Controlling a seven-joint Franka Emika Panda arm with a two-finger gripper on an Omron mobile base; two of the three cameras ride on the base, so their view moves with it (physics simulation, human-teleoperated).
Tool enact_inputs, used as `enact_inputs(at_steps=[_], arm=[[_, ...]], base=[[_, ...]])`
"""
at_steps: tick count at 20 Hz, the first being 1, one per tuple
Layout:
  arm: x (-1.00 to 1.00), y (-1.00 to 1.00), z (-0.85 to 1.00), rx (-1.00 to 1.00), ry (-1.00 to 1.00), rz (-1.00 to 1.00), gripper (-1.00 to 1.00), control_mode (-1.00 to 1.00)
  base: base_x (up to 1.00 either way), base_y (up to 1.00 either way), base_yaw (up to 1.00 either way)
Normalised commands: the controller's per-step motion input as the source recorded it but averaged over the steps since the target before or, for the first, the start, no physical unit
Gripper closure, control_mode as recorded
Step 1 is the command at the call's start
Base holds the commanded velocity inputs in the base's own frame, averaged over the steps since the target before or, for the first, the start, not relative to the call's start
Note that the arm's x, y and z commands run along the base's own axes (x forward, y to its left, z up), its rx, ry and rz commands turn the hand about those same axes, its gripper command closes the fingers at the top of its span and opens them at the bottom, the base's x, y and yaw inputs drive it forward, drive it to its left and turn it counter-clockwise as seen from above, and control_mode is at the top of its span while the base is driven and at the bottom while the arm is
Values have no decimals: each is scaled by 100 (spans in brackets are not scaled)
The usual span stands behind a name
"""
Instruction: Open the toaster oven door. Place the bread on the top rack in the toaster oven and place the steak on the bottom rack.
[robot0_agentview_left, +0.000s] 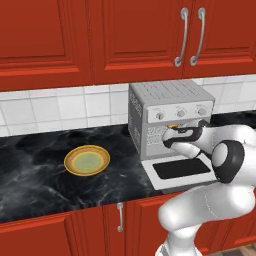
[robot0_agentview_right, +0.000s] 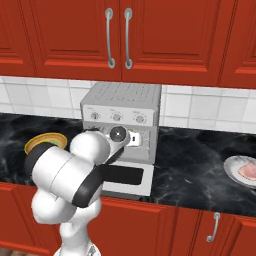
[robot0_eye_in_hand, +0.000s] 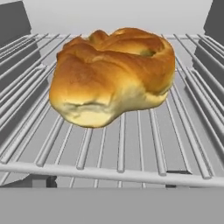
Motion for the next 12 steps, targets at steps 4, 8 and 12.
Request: enact_inputs(at_steps=[4, 8, 12], arm=[[4, 13, -81, 0, 6, -4, -100, -100], [-32, 0, -81, 0, 4, 0, -100, -100], [-61, -13, -50, 0, 11, 0, -100, -100]], base=[[0, 0, 0], [0, 0, 0], [0, 0, 0]])
